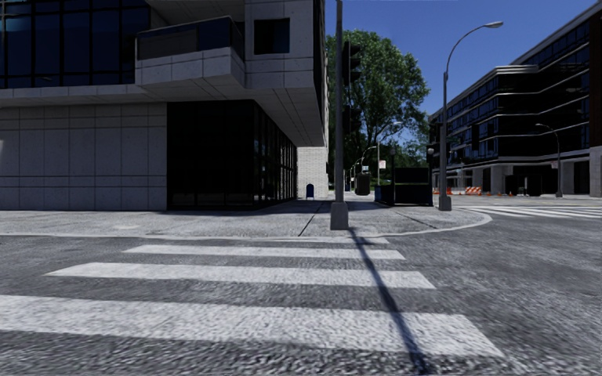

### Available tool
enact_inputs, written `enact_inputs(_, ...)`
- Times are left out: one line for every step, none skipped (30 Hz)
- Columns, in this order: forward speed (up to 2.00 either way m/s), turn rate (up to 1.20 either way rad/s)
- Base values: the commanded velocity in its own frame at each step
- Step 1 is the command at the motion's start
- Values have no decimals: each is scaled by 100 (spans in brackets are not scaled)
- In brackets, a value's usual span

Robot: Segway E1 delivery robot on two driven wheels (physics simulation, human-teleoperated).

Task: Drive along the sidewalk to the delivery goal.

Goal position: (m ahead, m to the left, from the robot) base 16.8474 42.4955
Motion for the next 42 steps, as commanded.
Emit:
enact_inputs(200,0)
enact_inputs(200,0)
enact_inputs(200,0)
enact_inputs(200,0)
enact_inputs(200,0)
enact_inputs(200,0)
enact_inputs(200,0)
enact_inputs(200,0)
enact_inputs(200,0)
enact_inputs(200,0)
enact_inputs(200,0)
enact_inputs(200,0)
enact_inputs(200,0)
enact_inputs(200,0)
enact_inputs(200,0)
enact_inputs(200,8)
enact_inputs(200,8)
enact_inputs(200,16)
enact_inputs(200,18)
enact_inputs(200,19)
enact_inputs(200,19)
enact_inputs(200,21)
enact_inputs(200,26)
enact_inputs(200,26)
enact_inputs(200,33)
enact_inputs(200,36)
enact_inputs(200,36)
enact_inputs(200,36)
enact_inputs(200,36)
enact_inputs(200,36)
enact_inputs(200,36)
enact_inputs(200,36)
enact_inputs(200,36)
enact_inputs(200,36)
enact_inputs(200,36)
enact_inputs(200,36)
enact_inputs(200,36)
enact_inputs(200,36)
enact_inputs(200,36)
enact_inputs(200,36)
enact_inputs(200,37)
enact_inputs(200,37)
